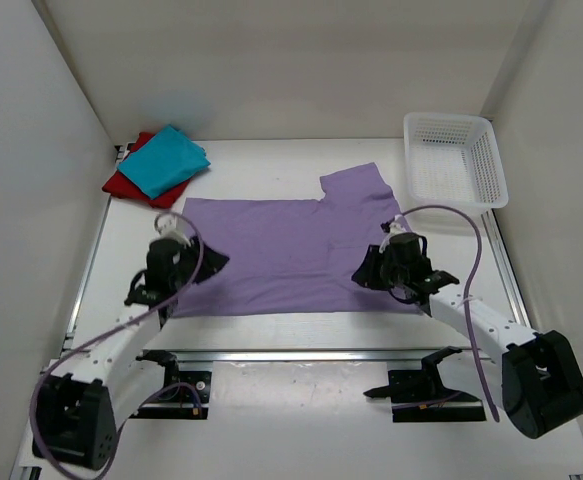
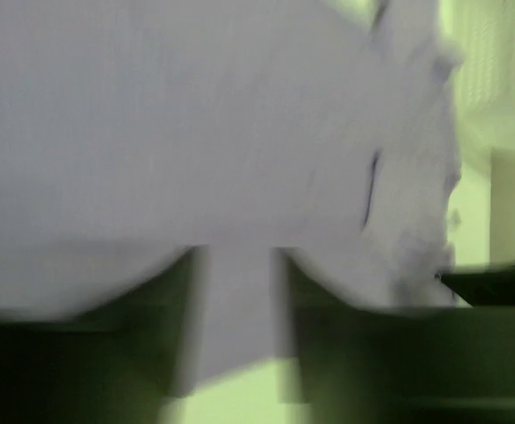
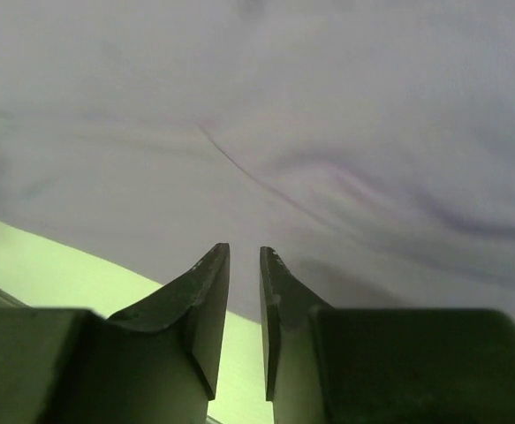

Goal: Fold and stack the t-shirts
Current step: Fold the flattened tshirt in 1/3 of the way, then grap the side of the flattened tshirt furthest away from the robot with both arms

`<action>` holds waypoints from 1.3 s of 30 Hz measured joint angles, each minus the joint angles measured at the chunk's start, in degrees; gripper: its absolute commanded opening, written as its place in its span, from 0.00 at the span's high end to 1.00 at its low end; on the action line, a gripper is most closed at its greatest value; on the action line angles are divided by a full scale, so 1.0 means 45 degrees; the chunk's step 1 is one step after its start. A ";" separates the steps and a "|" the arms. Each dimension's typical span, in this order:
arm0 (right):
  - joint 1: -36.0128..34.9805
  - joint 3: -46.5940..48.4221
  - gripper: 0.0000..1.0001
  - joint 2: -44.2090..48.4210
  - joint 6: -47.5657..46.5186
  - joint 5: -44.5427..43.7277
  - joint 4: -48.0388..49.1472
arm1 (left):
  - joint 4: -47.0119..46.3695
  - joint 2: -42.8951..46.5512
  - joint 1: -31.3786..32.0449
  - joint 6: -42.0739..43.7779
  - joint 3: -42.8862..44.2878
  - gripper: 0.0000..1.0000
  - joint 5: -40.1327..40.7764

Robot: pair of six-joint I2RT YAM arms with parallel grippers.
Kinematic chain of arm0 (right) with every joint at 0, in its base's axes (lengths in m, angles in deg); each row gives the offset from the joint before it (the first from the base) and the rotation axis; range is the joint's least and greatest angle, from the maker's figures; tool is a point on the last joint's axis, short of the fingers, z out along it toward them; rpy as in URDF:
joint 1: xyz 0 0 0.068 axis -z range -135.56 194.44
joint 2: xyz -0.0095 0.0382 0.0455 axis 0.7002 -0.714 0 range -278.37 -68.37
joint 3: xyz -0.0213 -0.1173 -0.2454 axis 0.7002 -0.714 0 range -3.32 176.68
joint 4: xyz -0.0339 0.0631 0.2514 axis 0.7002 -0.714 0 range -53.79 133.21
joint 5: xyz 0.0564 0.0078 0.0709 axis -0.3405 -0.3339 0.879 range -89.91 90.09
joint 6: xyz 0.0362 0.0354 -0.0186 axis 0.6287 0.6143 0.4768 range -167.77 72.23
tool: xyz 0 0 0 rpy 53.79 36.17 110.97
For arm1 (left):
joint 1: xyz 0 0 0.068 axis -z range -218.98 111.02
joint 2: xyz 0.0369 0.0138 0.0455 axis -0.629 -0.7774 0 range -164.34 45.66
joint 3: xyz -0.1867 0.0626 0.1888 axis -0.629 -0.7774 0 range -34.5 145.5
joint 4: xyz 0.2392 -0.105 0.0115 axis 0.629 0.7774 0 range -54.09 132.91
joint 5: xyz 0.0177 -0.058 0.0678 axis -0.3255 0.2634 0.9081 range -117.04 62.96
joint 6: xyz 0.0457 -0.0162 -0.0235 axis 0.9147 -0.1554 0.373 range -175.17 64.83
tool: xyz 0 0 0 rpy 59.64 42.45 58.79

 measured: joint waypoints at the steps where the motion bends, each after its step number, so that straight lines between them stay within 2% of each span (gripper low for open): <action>1: -0.0019 0.0311 0.81 -0.0034 -0.0073 0.0019 0.0131 | -0.0112 -0.0529 -0.0379 0.0097 0.0947 0.02 -0.0019; 5: -0.0175 0.0792 0.82 -0.0340 -0.0170 0.0408 0.1044 | -0.1831 -0.3031 -0.2200 -0.0476 0.3332 0.01 -0.0243; 7: -0.0442 0.0675 0.82 -0.0544 -0.0214 0.0510 0.1248 | -0.2317 -0.4745 -0.2958 -0.0656 0.4075 0.04 -0.0131; 8: -0.0622 0.0612 0.83 -0.0612 -0.0214 0.0554 0.1307 | -0.2433 -0.5639 -0.3206 -0.0709 0.4454 0.19 -0.0068; 10: -0.1025 0.0418 0.85 -0.0699 -0.0257 0.0670 0.1486 | -0.2487 -0.7582 -0.3507 -0.0845 0.5251 0.56 0.0131; 11: -0.1137 0.0355 0.86 -0.0738 -0.0267 0.0758 0.1564 | -0.2458 -0.8422 -0.3560 -0.0889 0.5639 0.60 0.0296; 14: -0.1239 0.0121 0.87 -0.0869 -0.0267 0.1073 0.1885 | -0.1753 -1.0676 -0.3517 -0.0544 0.7281 0.57 0.0850; 17: -0.1239 0.0049 0.86 -0.0971 -0.0267 0.1214 0.2079 | -0.1035 -1.2128 -0.3366 -0.0092 0.9267 0.52 0.1535; 20: -0.1253 0.0034 0.87 -0.0971 -0.0267 0.1282 0.2259 | -0.0345 -1.2920 -0.3317 0.0437 1.0880 0.46 0.2336; 25: -0.1224 -0.0044 0.87 -0.0962 -0.0272 0.1311 0.2477 | 0.1438 -1.4751 -0.3220 0.1909 1.4183 0.44 0.3910; 27: -0.1200 -0.0102 0.87 -0.0937 -0.0272 0.1336 0.2555 | 0.2137 -1.5436 -0.3172 0.2492 1.5169 0.41 0.4367; 33: -0.1078 -0.0155 0.87 -0.0933 -0.0262 0.1559 0.2837 | 0.4197 -1.6699 -0.2691 0.3789 1.6733 0.36 0.5095; 39: -0.1069 -0.0165 0.87 -0.0933 -0.0253 0.1739 0.3045 | 0.5717 -1.7568 -0.2093 0.4507 1.8287 0.35 0.5241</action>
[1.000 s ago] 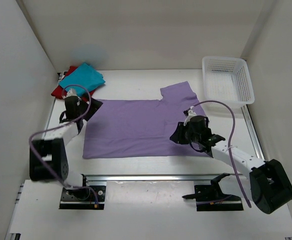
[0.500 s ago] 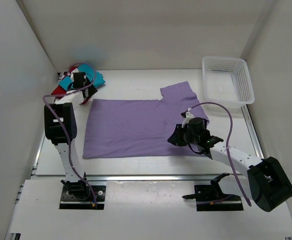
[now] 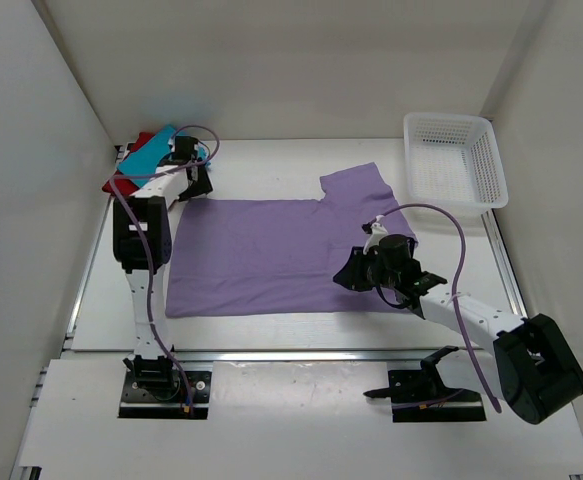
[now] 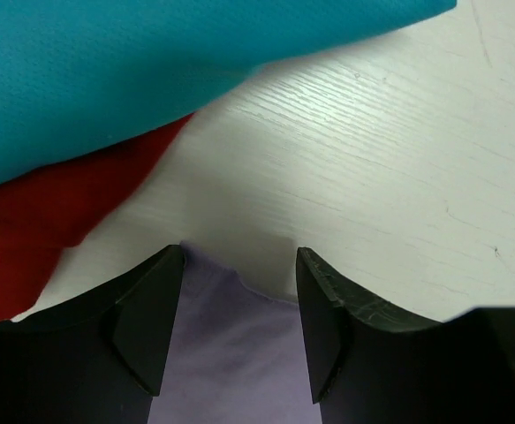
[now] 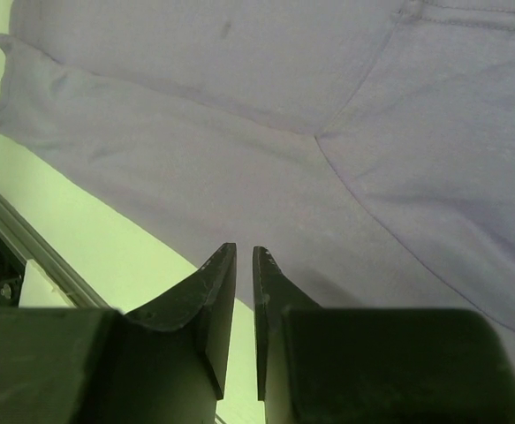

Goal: Fold and stack the t-shirts
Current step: Grap the side of the flattened tshirt furthest away from the robot with both arms

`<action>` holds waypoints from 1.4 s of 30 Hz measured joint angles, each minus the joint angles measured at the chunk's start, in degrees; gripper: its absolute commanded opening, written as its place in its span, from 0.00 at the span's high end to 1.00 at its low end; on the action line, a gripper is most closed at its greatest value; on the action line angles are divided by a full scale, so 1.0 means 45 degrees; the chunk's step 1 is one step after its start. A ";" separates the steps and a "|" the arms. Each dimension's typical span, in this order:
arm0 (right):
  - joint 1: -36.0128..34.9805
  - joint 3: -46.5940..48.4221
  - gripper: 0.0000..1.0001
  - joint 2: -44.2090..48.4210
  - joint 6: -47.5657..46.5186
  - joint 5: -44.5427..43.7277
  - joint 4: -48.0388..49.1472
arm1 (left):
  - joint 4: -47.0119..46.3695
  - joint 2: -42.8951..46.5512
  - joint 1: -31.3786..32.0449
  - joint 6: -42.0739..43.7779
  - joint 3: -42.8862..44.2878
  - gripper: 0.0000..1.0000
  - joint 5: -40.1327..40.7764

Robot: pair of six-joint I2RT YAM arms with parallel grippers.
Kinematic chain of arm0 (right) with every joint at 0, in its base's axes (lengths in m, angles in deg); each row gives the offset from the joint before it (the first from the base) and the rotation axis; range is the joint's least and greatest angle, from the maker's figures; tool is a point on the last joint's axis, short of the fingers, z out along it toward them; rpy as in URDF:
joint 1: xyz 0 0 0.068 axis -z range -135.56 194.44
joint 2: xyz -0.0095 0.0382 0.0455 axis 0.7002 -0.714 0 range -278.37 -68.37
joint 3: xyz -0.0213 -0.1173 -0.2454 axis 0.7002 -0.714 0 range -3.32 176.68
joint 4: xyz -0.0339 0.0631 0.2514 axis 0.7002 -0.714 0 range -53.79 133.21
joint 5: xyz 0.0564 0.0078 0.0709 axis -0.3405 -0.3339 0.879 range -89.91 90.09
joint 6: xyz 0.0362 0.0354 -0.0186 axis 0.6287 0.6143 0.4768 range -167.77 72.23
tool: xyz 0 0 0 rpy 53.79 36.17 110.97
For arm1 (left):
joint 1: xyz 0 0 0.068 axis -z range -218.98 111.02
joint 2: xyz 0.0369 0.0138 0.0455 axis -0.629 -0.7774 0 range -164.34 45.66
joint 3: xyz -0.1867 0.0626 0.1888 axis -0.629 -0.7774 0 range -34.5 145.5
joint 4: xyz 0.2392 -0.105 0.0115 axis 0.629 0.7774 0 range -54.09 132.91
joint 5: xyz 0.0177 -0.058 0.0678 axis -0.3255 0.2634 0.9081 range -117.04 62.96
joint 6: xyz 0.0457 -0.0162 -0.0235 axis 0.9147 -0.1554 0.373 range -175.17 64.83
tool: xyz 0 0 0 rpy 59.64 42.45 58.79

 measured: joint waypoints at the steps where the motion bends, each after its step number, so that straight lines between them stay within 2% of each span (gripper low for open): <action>1: 0.0015 -0.0005 0.88 0.0010 0.0000 0.0034 0.0029 | 0.0238 -0.0087 0.0049 0.0053 0.0185 0.36 0.0000; 7: 0.0102 -0.0044 0.88 0.0461 0.0005 0.0087 0.0097 | 0.0991 -0.0204 -0.0126 0.0078 0.0631 0.34 0.0010; 14: 0.0238 -0.0204 0.89 0.0787 0.0102 0.0185 0.0272 | 0.0816 -0.0107 -0.0651 -0.0019 0.0112 0.44 0.0068; 17: 0.0238 -0.0204 0.89 0.0772 0.0102 0.0228 0.0287 | 0.0869 -0.0107 -0.0665 0.0010 0.0131 0.59 0.0073; 23: 0.0267 -0.0209 0.89 0.0865 0.0102 0.0219 0.0267 | 0.1331 -0.0238 -0.0510 0.0078 0.0607 0.78 0.0049; 24: 0.0296 -0.0209 0.89 0.0913 0.0102 0.0214 0.0272 | 0.1307 -0.0238 -0.0500 0.0068 0.0612 0.84 0.0044; 29: 0.0588 -0.0209 0.89 0.0850 0.0204 0.0277 0.0461 | 0.0899 -0.0185 -0.0515 0.0034 0.0267 0.97 -0.0034; 31: 0.0855 -0.0199 0.90 0.0505 0.0384 0.0389 0.0656 | 0.0675 -0.0039 -0.0515 0.0053 0.0010 1.00 -0.0087; 35: 0.1282 0.0486 0.89 -0.1112 0.0724 0.0345 0.0772 | 0.0325 0.0282 -0.0525 0.0087 -0.0500 1.00 -0.0248; 42: 0.1520 0.5450 0.82 -0.5187 0.0413 -0.0884 0.0597 | -0.0437 0.1540 -0.0670 0.0029 -0.1875 1.00 -0.0772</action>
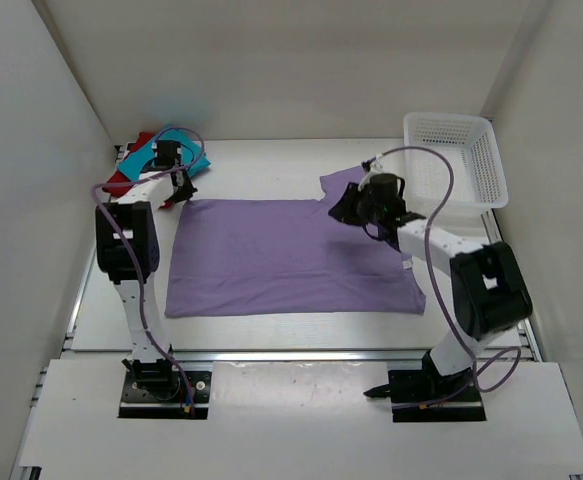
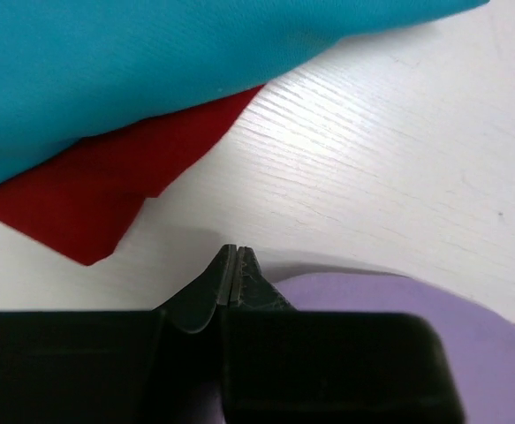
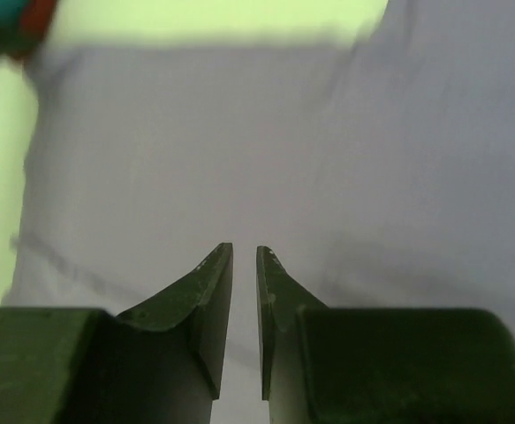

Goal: Fold and stack the t-shirts
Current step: Grap the side of the flattened tshirt furthest away from the robot with both arms

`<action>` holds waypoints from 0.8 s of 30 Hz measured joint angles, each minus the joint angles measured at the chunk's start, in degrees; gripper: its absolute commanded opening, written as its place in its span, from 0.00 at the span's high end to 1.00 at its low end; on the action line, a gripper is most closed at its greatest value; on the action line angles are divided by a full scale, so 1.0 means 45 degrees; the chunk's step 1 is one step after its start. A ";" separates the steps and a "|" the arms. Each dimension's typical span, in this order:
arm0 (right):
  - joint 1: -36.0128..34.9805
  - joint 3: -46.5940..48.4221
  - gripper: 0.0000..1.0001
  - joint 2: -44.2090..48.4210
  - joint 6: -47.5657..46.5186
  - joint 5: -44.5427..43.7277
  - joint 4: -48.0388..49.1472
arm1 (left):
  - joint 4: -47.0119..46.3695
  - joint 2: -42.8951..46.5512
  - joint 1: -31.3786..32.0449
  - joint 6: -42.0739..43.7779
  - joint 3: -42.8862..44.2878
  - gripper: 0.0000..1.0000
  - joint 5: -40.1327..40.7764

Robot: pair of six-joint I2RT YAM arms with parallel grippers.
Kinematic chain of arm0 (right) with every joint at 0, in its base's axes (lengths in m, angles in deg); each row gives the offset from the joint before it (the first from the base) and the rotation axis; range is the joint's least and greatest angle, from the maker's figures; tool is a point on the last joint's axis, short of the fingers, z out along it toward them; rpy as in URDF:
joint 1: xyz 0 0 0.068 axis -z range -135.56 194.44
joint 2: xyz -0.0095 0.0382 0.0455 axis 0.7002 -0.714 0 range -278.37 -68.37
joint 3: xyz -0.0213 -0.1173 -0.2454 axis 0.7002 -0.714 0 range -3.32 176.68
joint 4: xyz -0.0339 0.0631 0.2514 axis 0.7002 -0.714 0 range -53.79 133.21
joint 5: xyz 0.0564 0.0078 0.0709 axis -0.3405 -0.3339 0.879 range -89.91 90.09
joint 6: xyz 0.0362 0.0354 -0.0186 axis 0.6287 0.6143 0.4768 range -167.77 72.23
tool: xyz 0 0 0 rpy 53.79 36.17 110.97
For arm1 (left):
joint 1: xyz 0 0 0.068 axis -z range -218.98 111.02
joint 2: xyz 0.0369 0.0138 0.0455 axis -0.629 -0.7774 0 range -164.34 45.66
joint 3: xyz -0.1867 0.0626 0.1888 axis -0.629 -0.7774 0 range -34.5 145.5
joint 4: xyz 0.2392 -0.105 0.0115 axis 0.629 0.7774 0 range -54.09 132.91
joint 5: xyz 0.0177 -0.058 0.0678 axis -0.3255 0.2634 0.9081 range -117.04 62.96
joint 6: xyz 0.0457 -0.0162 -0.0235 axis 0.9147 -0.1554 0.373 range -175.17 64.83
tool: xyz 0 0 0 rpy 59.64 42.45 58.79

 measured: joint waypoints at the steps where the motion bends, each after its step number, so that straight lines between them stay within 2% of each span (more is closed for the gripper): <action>1: 0.0204 0.0908 0.79 -0.0675 -0.0102 -0.0209 -0.0005 | -0.0199 0.0233 -0.0068 -0.0063 -0.0209 1.00 -0.0126; 2: 0.0466 0.1642 0.77 -0.1248 -0.0165 -0.0330 0.0000 | -0.0413 0.0418 -0.0126 -0.0102 -0.0398 1.00 -0.0204; 4: 0.1137 0.2914 0.68 -0.2346 -0.0272 -0.0573 0.0029 | -0.0811 0.0840 -0.0311 -0.0291 -0.0908 1.00 -0.0471; 9: 0.2497 0.5799 0.66 -0.4634 -0.1107 -0.1865 -0.1671 | -0.1617 0.1243 -0.0612 -0.0743 -0.1894 1.00 -0.1054; 16: 0.2560 1.1856 0.64 -0.8315 -0.2628 -0.3405 -0.5061 | -0.1957 0.1263 -0.0563 -0.0952 -0.2293 1.00 -0.1486; 21: 0.2545 1.7646 0.62 -1.1545 -0.3405 -0.4347 -0.7936 | -0.2302 0.1355 -0.0491 -0.1112 -0.2293 1.00 -0.1821; 24: 0.2686 1.8389 0.61 -1.2099 -0.3565 -0.4386 -0.8548 | -0.2370 0.1399 -0.0437 -0.1190 -0.2293 1.00 -0.1948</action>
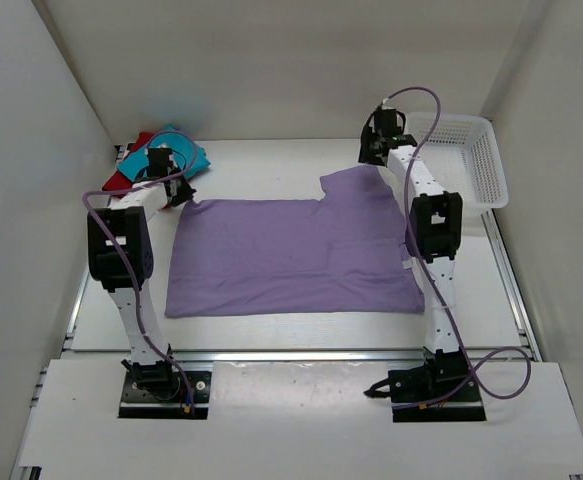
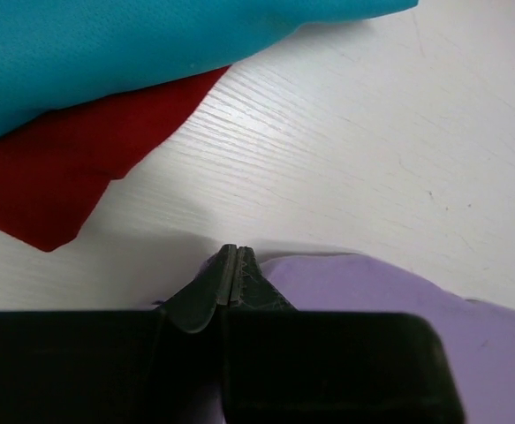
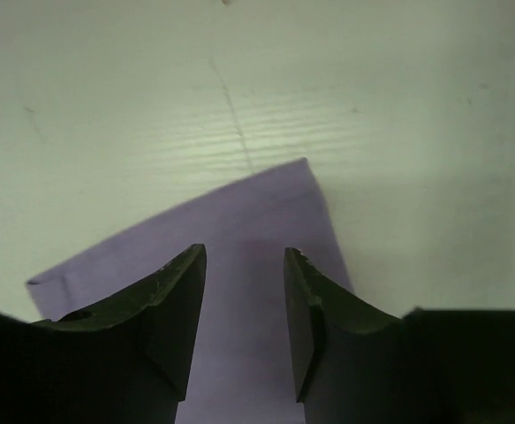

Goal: Fold and stack the t-shirts
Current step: Grap the side of the flattened tshirt furthest away from the robot with both arms, then fold the other side of the tshirt into a rectangle

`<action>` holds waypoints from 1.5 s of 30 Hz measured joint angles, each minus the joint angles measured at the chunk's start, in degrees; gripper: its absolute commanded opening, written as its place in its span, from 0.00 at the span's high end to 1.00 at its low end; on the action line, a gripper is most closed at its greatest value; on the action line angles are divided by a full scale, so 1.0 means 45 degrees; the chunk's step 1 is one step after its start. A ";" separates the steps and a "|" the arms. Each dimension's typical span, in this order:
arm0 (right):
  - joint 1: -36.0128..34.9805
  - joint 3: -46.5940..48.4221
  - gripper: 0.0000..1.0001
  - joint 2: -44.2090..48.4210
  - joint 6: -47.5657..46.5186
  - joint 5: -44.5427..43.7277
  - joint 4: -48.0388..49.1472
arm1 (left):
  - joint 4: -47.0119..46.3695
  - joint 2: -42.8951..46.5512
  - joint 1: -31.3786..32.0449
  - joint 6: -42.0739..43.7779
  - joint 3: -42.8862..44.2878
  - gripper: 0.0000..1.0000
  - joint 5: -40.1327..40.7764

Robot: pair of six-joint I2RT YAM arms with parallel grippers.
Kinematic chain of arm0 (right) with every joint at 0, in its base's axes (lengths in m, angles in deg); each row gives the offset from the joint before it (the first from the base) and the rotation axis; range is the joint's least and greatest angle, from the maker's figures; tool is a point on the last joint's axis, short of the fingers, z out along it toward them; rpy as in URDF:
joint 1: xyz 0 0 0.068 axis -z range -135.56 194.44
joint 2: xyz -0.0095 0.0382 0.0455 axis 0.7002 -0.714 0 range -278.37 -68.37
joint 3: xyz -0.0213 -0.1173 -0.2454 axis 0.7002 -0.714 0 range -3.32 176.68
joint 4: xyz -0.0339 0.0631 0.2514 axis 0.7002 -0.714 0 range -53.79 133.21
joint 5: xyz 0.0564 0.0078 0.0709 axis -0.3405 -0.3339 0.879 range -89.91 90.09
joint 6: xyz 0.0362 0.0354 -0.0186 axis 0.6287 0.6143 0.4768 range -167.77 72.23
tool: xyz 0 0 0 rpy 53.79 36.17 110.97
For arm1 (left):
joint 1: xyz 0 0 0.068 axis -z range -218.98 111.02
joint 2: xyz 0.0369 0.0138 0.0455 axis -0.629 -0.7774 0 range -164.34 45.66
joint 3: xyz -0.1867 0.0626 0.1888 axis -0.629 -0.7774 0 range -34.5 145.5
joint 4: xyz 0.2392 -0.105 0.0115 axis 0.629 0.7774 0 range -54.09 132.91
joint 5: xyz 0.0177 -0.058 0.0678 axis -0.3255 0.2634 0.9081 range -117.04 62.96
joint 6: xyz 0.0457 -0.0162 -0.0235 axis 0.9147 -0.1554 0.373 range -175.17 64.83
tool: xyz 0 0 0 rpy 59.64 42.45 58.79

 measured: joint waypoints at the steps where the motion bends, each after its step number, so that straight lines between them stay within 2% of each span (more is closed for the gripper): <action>1: 0.0073 0.0010 0.60 -0.0044 -0.0073 0.0000 -0.0316 | -0.0015 0.0005 0.0015 -0.0010 0.0000 1.00 -0.0044; 9: 0.0884 0.0175 0.47 -0.0869 -0.0525 0.0345 -0.1316 | -0.0228 0.0005 0.0097 -0.0185 0.0000 1.00 -0.0185; 17: 0.1083 0.0491 0.47 -0.1064 -0.0709 0.1472 -0.1302 | -0.0301 0.0005 0.0107 -0.0189 0.0000 1.00 -0.0194; 20: 0.1107 0.0568 0.54 -0.1132 -0.0680 0.2098 -0.1175 | -0.0457 0.0034 0.0107 -0.0189 -0.0107 1.00 -0.0189; 22: 0.1117 0.0583 0.65 -0.1171 -0.0607 0.2448 -0.1127 | -0.0510 0.0073 0.0112 -0.0189 -0.0233 1.00 -0.0189; 25: 0.1180 0.0695 0.73 -0.1307 -0.0427 0.2948 -0.1020 | -0.0612 0.0141 0.0136 -0.0189 -0.0393 1.00 -0.0204; 29: 0.1273 0.0792 0.91 -0.1399 -0.0160 0.3230 -0.0991 | -0.0670 0.0340 0.0194 -0.0146 -0.0588 1.00 -0.0228; 30: 0.1282 0.0874 0.99 -0.1457 -0.0117 0.3259 -0.1005 | -0.0661 0.0398 0.0199 -0.0136 -0.0607 1.00 -0.0228; 39: 0.1282 0.2045 1.00 -0.1423 0.0107 0.3599 -0.1928 | -0.0763 0.0719 0.0160 -0.0107 -0.0835 1.00 -0.0282; 45: 0.1404 0.1904 1.00 -0.0083 -0.0185 0.4760 -0.3691 | -0.0748 0.1005 -0.0223 -0.0228 -0.1268 1.00 -0.0573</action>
